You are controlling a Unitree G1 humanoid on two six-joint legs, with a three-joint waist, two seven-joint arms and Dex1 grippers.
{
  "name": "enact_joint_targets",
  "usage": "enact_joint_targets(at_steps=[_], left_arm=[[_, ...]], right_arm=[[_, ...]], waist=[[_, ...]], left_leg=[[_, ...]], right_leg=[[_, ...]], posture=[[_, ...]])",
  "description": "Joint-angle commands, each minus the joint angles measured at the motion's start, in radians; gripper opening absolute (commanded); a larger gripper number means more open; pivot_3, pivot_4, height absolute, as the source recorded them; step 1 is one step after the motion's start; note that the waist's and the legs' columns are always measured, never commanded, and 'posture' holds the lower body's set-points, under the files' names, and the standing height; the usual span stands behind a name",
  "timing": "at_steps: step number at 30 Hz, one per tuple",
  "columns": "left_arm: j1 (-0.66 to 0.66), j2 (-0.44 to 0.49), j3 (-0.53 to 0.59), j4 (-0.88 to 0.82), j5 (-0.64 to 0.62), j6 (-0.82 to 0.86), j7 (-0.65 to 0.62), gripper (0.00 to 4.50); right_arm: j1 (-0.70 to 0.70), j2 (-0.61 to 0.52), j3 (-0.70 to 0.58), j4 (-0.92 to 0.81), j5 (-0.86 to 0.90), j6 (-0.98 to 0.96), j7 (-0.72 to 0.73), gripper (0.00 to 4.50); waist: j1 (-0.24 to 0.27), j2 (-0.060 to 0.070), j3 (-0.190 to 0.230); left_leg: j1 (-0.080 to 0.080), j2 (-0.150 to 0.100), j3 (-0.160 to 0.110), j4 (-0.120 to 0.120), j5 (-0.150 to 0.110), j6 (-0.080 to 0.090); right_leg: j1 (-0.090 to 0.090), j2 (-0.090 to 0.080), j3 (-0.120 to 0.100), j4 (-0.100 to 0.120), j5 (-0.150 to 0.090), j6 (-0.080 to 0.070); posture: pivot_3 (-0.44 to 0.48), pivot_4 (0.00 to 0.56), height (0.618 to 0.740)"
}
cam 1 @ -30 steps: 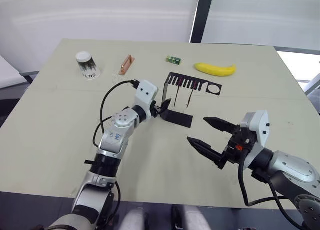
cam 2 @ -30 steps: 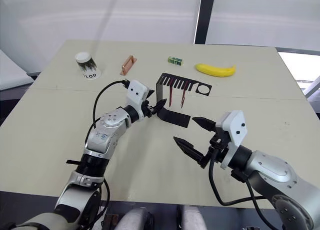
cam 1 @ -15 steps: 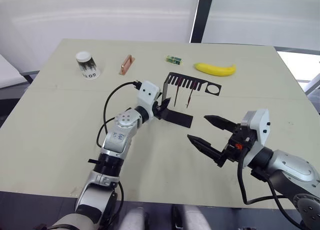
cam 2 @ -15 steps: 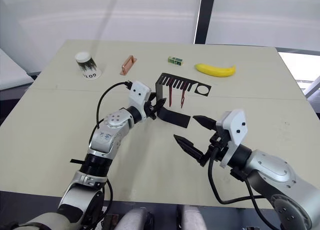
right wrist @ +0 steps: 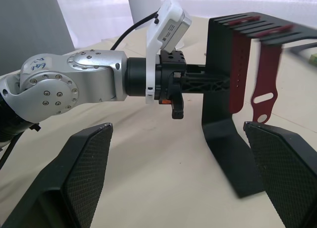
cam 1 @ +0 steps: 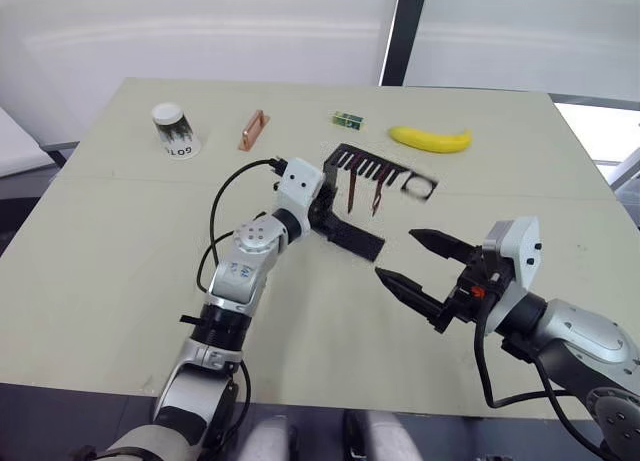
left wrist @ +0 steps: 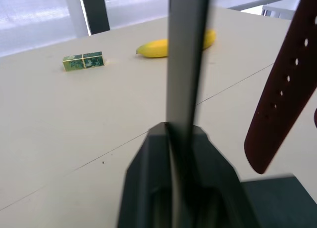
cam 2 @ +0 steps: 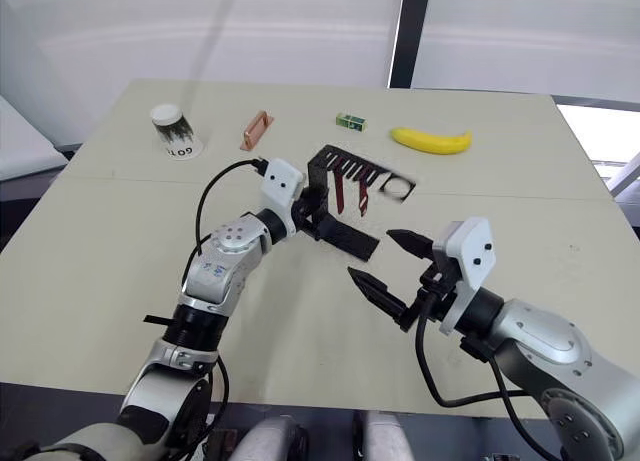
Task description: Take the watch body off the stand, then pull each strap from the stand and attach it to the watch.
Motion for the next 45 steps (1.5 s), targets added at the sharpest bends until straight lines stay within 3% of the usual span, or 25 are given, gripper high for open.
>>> enact_joint_targets(at_steps=[1, 8, 16, 24, 31, 35, 45], left_arm=[[-0.016, -0.013, 0.000, -0.030, 0.016, -0.006, 0.025, 0.05], [-0.008, -0.037, 0.025, -0.073, 0.030, 0.035, 0.101, 0.05], [0.007, -0.087, 0.045, -0.105, 0.046, 0.094, 0.210, 0.05], [0.030, -0.125, 0.042, -0.122, 0.044, 0.130, 0.253, 0.05], [0.014, -0.128, 0.033, -0.118, 0.055, 0.124, 0.264, 0.05], [0.017, -0.126, 0.030, -0.125, 0.059, 0.130, 0.263, 0.00], [0.013, -0.118, 0.017, -0.134, 0.076, 0.125, 0.258, 0.00]], right_arm=[[-0.001, 0.002, -0.019, -0.031, 0.005, -0.008, -0.023, 4.50], [-0.013, -0.002, -0.002, -0.052, -0.008, 0.013, -0.071, 4.50], [-0.141, 0.054, 0.112, -0.072, -0.092, 0.137, -0.309, 4.50], [-0.292, 0.239, 0.240, -0.051, -0.192, 0.288, -0.560, 4.50], [-0.410, 0.395, 0.327, 0.068, -0.358, 0.334, -0.651, 4.50], [-0.440, 0.464, 0.356, 0.127, -0.438, 0.321, -0.650, 3.28], [-0.498, 0.582, 0.363, 0.261, -0.586, 0.269, -0.621, 3.28]], waist=[[0.000, 0.000, 0.000], [-0.001, 0.000, 0.000], [-0.001, 0.000, 0.000], [-0.003, 0.000, 0.000], [-0.004, 0.000, 0.000], [-0.005, 0.000, 0.000], [-0.009, 0.000, 0.000]], left_leg=[[0.000, 0.000, 0.000, 0.000, 0.000, 0.000], [0.000, 0.000, 0.000, 0.000, 0.000, 0.000], [-0.001, 0.000, 0.000, 0.000, 0.000, -0.001], [-0.002, 0.000, 0.000, 0.000, 0.001, -0.001], [-0.005, 0.000, 0.000, 0.001, 0.001, -0.001], [-0.010, -0.001, 0.000, 0.002, 0.002, -0.002], [-0.011, -0.001, 0.001, 0.002, 0.003, -0.003]], right_leg=[[0.000, 0.000, 0.000, 0.000, 0.000, 0.000], [0.000, 0.000, 0.000, 0.000, 0.000, 0.000], [-0.002, 0.000, 0.000, 0.000, 0.000, 0.000], [-0.003, 0.000, 0.000, 0.000, 0.000, 0.000], [-0.005, 0.000, -0.001, 0.001, 0.000, 0.000], [-0.014, 0.000, 0.000, 0.009, 0.000, 0.000], [-0.016, 0.000, 0.000, 0.011, 0.000, 0.000]], posture=[[0.000, 0.150, 0.740], [0.000, 0.150, 0.740], [0.000, 0.150, 0.740], [0.000, 0.150, 0.740], [0.000, 0.150, 0.740], [0.000, 0.150, 0.740], [0.000, 0.150, 0.740]])
